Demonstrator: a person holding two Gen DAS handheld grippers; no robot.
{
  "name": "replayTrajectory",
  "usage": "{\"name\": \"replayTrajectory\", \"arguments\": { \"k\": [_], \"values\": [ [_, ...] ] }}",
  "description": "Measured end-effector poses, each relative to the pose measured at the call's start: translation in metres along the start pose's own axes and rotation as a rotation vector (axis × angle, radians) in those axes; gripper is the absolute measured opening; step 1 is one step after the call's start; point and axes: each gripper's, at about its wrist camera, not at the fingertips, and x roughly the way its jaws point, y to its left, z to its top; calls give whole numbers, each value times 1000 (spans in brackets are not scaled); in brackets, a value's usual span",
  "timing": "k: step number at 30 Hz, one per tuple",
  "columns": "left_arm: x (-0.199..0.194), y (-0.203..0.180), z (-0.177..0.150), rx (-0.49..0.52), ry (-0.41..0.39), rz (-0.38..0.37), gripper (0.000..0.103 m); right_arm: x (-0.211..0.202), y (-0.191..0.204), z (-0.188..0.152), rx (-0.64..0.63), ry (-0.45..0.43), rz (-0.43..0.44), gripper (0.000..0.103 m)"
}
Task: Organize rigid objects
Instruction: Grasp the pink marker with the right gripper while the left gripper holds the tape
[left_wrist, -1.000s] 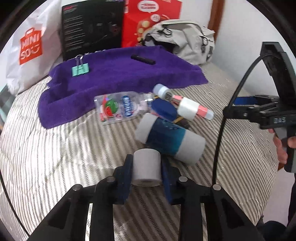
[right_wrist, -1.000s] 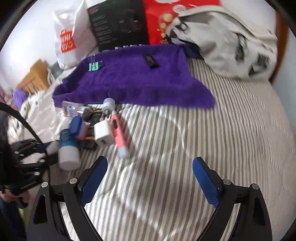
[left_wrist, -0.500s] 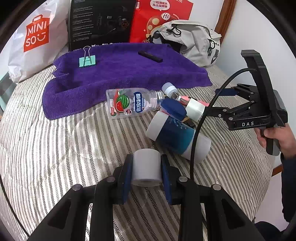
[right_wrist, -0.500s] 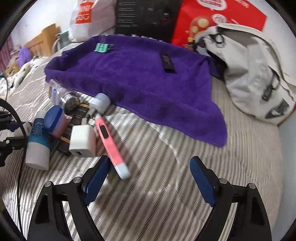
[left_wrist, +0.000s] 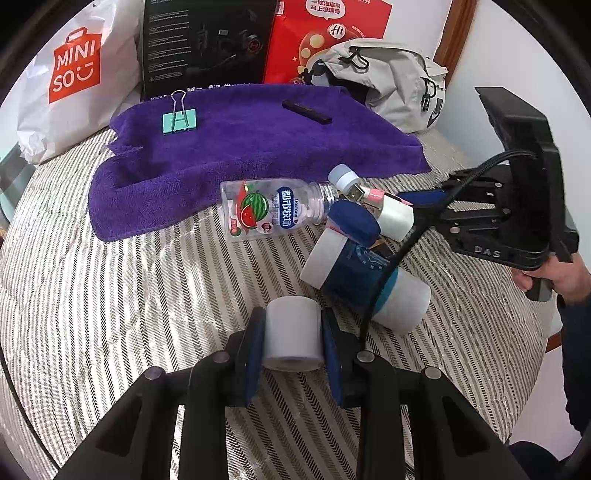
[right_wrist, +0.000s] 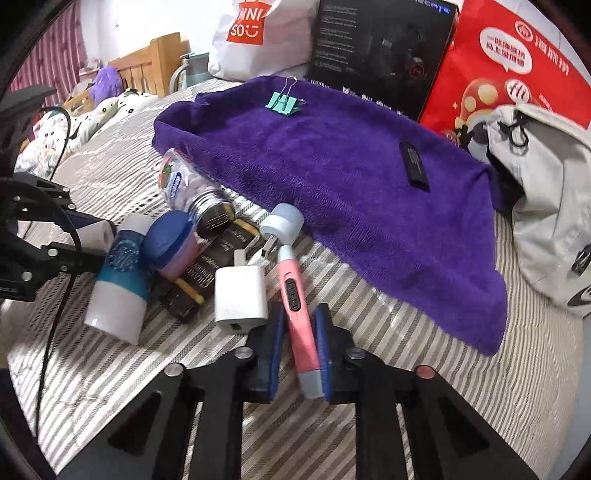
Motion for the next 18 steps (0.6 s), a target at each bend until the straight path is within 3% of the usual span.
{"name": "replayTrajectory", "arguments": {
  "k": [4,11,18],
  "values": [
    [0,0,-1,-4,-2,4,28,-3,-5,-6,30,27,17,12],
    [0,-1,-1,-12,-4,6,28,0,2,-5,23,-17,-15,12],
    [-6,5,-1,-29,-24,23,28,-12,-14,-14,150,-20,3,12]
  ]
}}
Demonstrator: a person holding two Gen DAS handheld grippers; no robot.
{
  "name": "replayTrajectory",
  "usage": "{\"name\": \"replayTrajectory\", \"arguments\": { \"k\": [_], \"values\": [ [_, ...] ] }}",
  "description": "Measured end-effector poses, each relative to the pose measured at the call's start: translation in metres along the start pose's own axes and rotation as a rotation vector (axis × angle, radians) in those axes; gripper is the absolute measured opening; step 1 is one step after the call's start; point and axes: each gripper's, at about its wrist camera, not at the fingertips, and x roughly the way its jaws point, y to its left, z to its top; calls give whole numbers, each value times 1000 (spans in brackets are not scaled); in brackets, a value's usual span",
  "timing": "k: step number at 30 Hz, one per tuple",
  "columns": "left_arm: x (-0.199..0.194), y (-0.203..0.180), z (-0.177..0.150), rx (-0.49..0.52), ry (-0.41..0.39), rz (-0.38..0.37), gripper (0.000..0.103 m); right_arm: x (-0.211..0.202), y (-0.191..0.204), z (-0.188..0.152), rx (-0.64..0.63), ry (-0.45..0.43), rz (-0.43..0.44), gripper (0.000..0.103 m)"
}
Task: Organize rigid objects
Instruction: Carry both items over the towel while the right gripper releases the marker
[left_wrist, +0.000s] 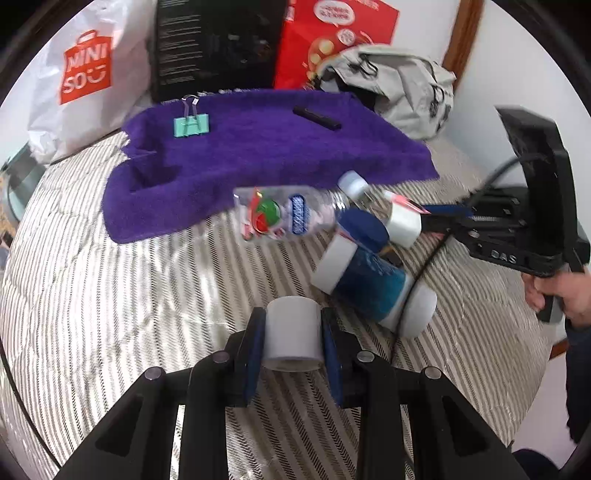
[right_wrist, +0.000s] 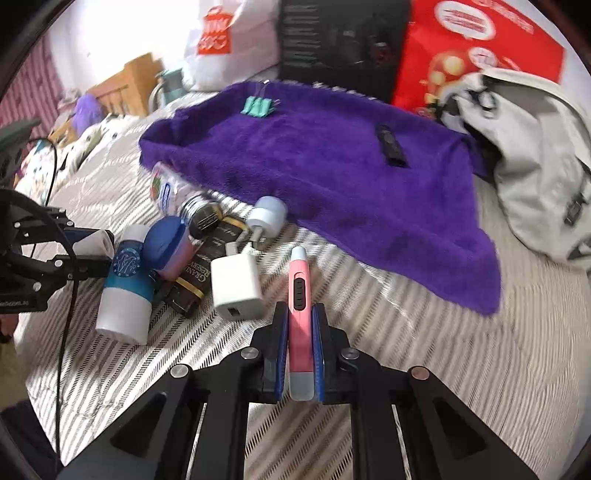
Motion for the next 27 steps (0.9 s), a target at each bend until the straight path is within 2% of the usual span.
{"name": "replayTrajectory", "arguments": {
  "k": [5,12,20,27],
  "values": [
    [-10,10,8,-30,-30,1,28,-21,-17,-6,83,-7,6,12],
    [-22,17,32,-40,-65,17,28,-37,-27,3,130,-36,21,12],
    [-19,27,71,-52,-105,38,28,-40,-37,40,133,-68,35,12],
    [-2,43,103,-86,-116,58,28,-17,-62,83,144,-58,36,12]
  ]
}}
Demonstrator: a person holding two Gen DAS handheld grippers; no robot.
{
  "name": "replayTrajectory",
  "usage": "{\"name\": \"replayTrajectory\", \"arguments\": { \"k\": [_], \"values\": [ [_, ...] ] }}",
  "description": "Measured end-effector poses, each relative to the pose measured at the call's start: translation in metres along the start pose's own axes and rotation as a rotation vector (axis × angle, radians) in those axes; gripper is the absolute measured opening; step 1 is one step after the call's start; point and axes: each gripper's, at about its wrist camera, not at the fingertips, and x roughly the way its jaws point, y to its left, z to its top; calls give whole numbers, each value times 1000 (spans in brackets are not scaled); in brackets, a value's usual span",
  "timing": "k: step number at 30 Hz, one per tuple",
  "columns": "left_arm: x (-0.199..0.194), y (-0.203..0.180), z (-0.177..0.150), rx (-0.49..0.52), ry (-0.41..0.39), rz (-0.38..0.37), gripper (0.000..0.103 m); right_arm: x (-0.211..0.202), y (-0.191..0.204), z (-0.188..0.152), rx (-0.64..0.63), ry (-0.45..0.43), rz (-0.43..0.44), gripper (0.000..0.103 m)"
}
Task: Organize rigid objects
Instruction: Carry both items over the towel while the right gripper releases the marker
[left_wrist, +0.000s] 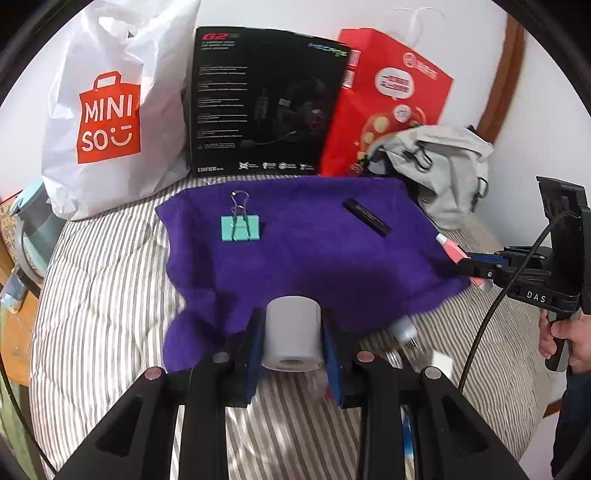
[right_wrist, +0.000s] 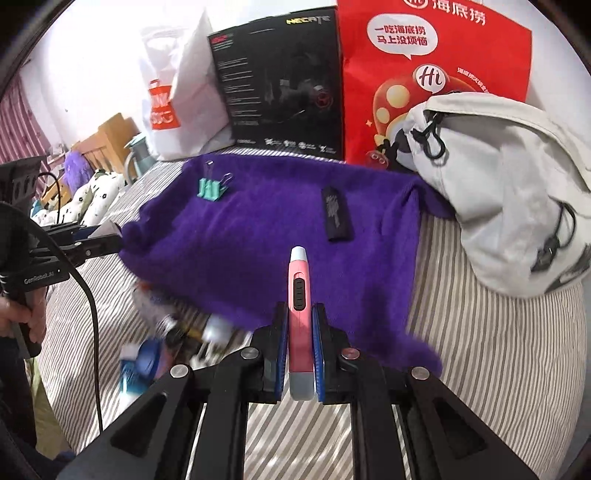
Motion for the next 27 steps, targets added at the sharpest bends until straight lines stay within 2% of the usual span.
{"name": "replayTrajectory", "arguments": {
  "k": [6,16,25,27],
  "values": [
    [27,13,17,-35,15,22,28,38,-19,21,11,54,-52,12],
    [61,27,30,-56,40,34,28,80,-33,28,45,121,-195,12],
    [79,34,34,-47,63,53,28,83,-30,25,-3,108,-228,13],
    [85,34,34,-45,71,62,28,82,-33,25,4,117,-213,17]
  ]
}}
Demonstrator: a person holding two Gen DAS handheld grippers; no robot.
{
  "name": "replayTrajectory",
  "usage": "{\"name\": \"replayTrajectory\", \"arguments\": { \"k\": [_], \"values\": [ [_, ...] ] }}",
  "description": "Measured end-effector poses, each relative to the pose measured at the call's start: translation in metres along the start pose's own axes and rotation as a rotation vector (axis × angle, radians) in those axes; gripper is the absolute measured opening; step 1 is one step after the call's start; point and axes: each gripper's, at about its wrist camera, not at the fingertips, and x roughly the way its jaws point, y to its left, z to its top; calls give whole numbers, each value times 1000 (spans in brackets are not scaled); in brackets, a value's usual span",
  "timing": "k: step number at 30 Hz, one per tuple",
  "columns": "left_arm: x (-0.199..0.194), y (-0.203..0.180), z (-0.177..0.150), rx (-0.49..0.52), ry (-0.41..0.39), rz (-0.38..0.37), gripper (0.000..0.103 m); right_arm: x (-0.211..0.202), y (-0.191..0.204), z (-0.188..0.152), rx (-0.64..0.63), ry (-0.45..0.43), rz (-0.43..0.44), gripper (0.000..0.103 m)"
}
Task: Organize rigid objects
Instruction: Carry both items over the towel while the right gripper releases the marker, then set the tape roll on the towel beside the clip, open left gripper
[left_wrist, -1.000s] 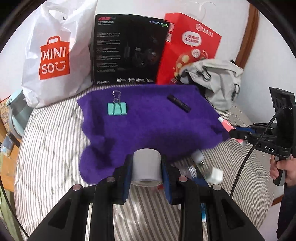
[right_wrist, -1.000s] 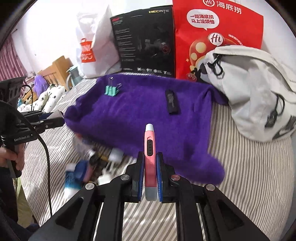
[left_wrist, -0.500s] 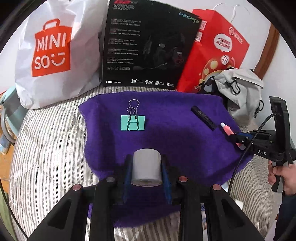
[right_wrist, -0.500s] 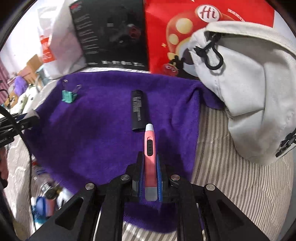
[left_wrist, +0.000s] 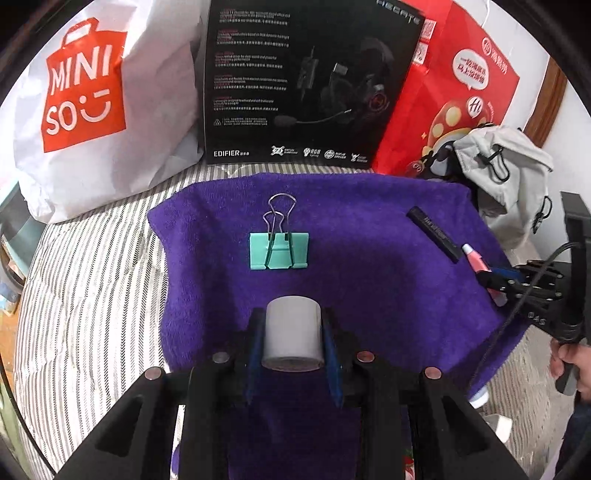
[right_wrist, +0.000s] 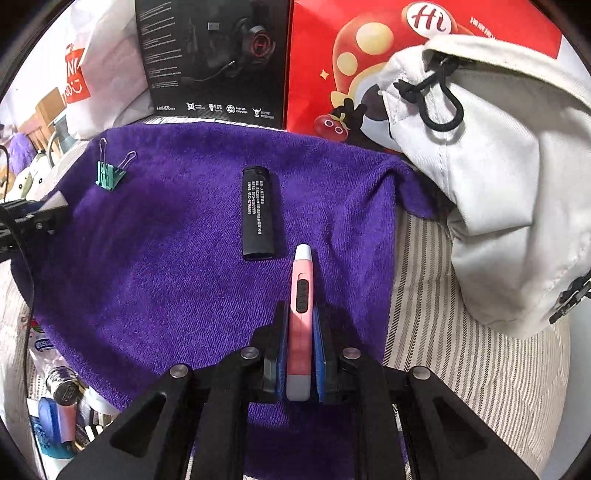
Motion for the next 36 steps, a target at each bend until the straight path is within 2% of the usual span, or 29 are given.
{"name": "replayTrajectory", "arguments": {
  "k": [2,3,4,6,8,9,16,24,27,28,29,32,36],
  "values": [
    [4,1,2,-4,0,2,28,-2,-4,0,2,11,9,24],
    [7,1,4,-1,1,4,28,-4,-4,0,4,16,28,33],
    [9,0,5,3,-1,9,28,-7,-5,-1,10,19,53,37],
    [15,0,7,13,4,22,28,-17,-3,-3,16,4,70,53],
    [20,0,8,17,3,32,28,-28,2,-6,-10,-23,36,67],
    [23,0,8,20,6,35,28,-34,5,-8,-27,-35,12,69],
    [26,-5,6,73,-13,74,28,-59,13,-15,-30,-67,22,69],
    [27,-11,8,115,29,103,30,-72,14,-28,-27,-66,4,70],
    [27,-14,9,129,52,126,38,-77,9,-37,-11,-62,-2,70],
    [27,-14,10,129,57,142,49,-79,7,-40,-3,-65,-2,70],
    [26,-13,10,133,62,151,51,-82,4,-42,5,-67,-1,70],
    [23,-13,10,125,73,138,51,-94,-2,-53,48,-83,12,70],
    [-3,-17,6,94,23,116,55,-109,-7,-68,92,-103,22,78]
  ]
}}
